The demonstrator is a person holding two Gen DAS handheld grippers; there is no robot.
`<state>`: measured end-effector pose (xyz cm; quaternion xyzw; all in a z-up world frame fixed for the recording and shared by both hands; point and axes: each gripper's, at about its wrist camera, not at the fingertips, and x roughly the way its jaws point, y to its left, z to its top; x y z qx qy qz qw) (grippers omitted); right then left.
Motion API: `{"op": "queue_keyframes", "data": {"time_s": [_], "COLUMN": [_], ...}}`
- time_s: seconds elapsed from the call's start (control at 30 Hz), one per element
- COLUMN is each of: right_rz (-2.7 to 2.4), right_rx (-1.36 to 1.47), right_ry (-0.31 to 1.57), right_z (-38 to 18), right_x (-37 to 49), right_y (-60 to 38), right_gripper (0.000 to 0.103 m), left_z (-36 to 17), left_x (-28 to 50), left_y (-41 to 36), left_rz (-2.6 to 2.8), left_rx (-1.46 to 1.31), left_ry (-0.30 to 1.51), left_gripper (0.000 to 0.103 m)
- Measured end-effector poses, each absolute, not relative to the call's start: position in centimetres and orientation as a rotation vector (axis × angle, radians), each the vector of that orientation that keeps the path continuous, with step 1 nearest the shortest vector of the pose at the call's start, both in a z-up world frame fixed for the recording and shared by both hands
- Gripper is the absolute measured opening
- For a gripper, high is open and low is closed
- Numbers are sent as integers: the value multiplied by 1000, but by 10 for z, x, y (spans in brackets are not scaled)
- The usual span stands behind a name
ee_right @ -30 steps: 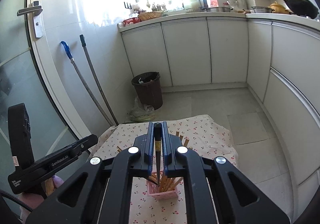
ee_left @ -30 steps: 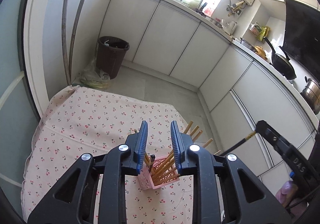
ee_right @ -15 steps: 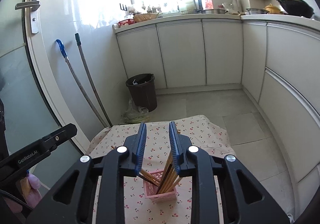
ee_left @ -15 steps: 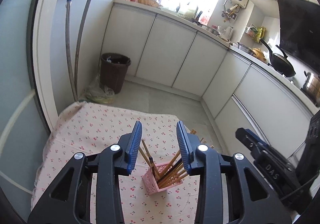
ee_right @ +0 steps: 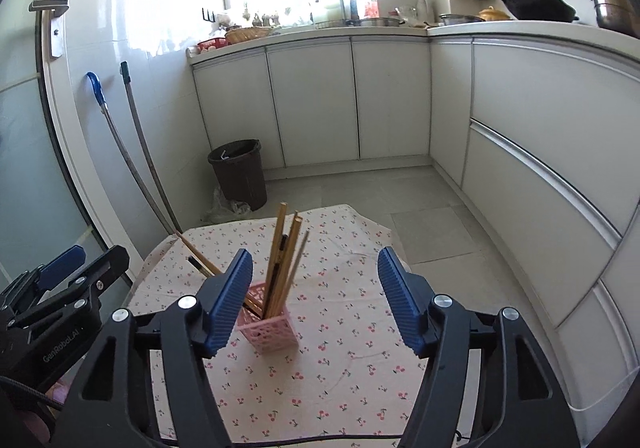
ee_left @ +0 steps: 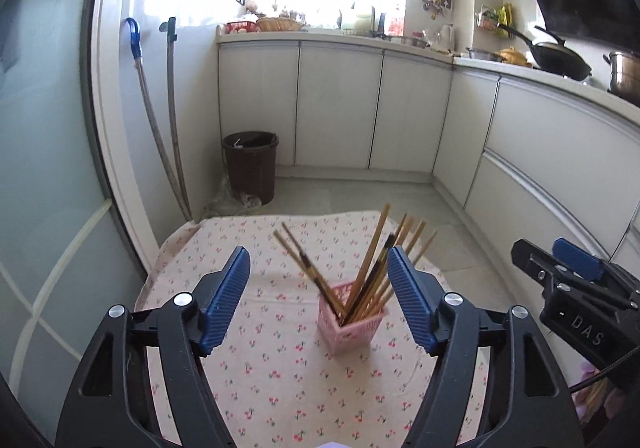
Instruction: Organize utensils
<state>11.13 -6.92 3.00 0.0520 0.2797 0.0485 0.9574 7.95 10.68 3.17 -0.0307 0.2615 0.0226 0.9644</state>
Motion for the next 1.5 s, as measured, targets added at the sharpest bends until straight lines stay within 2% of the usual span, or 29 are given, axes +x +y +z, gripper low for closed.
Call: {"op": "queue_keyframes", "data": {"time_s": [0.13, 0.2, 0.27, 0.33, 0.47, 0.7, 0.9, 1.13, 1.5], "right_rz": [55, 32, 17, 4, -32, -113, -165, -183, -184], "right_rx": [95, 88, 82, 80, 78, 73, 70, 105, 107], "right_ry": [581, 581, 579, 582, 574, 565, 570, 589, 608], "right_z": [15, 8, 4, -1, -9, -24, -37, -49, -55], "right_x": [97, 89, 82, 76, 63, 47, 39, 34, 34], "right_y": [-79, -82, -84, -87, -93, -99, -101, -107, -108], "right_gripper": [69, 76, 77, 79, 87, 96, 96, 96, 96], "left_z": [19, 16, 12, 8, 0, -13, -25, -41, -45], "left_x": [68, 63, 58, 52, 43, 34, 24, 31, 33], "left_y": [102, 100, 96, 93, 85, 70, 71, 71, 74], "left_rz": [56, 62, 69, 75, 94, 148, 159, 82, 75], "left_rx": [-58, -56, -50, -44, -23, 64, 52, 19, -7], "left_ry": [554, 554, 556, 556, 554, 549, 507, 588, 597], "left_gripper": [76, 80, 86, 88, 95, 96, 96, 96, 96]}}
